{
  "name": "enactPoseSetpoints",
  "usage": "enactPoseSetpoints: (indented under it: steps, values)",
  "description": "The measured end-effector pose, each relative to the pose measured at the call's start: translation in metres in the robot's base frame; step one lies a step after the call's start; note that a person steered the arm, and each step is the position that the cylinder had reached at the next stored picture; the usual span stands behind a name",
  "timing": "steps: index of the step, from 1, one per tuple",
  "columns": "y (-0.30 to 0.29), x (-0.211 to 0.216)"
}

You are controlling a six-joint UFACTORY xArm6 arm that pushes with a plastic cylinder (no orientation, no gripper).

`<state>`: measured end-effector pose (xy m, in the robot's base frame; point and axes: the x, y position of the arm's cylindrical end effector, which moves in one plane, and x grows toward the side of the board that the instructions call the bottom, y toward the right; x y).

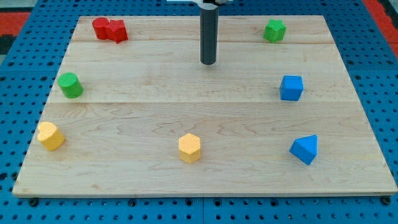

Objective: Point your arm to the red star

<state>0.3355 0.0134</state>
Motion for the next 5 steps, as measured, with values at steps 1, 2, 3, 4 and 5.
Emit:
enactPoseSetpoints:
  steps: [1,2,3,4,5]
  values:
    - [-0.027,-0.025]
    - [-0.070,-0.078]
    - [-0.138,-0.134]
    - [-0.165,-0.144]
    - [-0.165,-0.144]
